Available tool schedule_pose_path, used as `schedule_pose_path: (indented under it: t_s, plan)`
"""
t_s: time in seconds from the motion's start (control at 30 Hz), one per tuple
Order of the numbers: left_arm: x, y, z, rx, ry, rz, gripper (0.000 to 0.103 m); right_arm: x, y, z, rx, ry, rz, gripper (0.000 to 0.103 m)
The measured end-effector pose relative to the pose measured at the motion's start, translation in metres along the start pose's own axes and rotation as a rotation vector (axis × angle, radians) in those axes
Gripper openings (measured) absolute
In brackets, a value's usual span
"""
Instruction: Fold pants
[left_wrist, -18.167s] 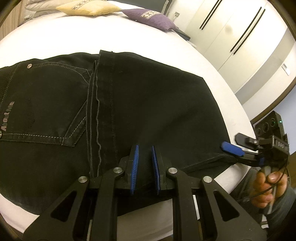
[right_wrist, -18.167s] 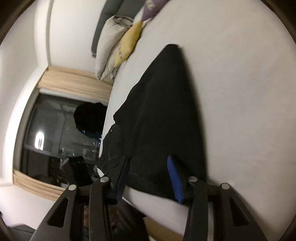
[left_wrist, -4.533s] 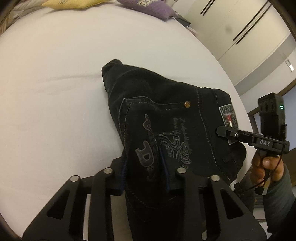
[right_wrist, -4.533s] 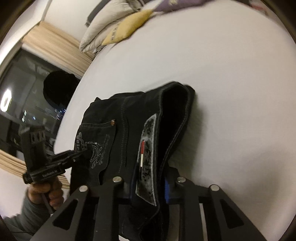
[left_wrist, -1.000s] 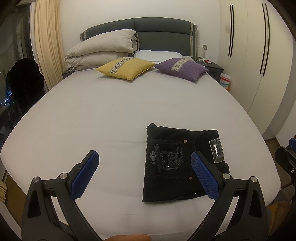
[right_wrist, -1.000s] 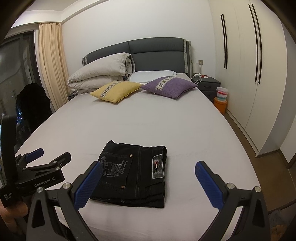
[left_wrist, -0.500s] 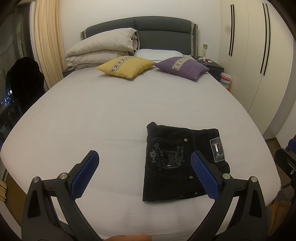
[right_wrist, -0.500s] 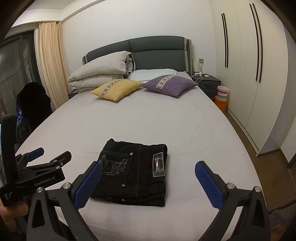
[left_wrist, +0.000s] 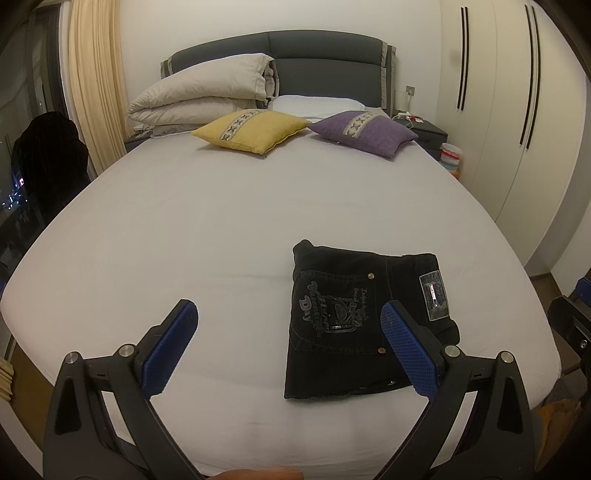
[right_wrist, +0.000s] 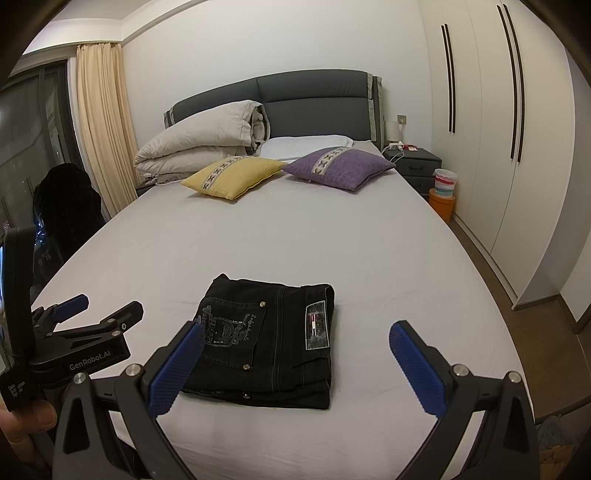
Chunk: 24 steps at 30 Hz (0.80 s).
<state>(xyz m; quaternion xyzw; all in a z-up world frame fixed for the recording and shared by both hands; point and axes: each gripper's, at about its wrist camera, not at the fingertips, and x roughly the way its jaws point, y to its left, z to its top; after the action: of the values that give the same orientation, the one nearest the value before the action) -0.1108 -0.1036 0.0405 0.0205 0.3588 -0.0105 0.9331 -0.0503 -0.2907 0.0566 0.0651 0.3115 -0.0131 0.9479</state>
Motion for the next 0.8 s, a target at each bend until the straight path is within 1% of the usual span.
schedule_pose_path:
  t_s: [0.2,0.5,0.8]
  plan:
    - [0.000,0.000,0.000,-0.001,0.003,-0.003,0.101,0.001,-0.001,-0.001,0.000,0.002,-0.002,0.103]
    - [0.000,0.001,-0.003,-0.001,0.008,-0.003,0.101,0.005,-0.001,-0.013,-0.001,0.012,-0.003,0.103]
    - [0.001,0.000,-0.003,0.003,0.011,-0.001,0.101,0.005,-0.001,-0.016,-0.001,0.017,-0.002,0.103]
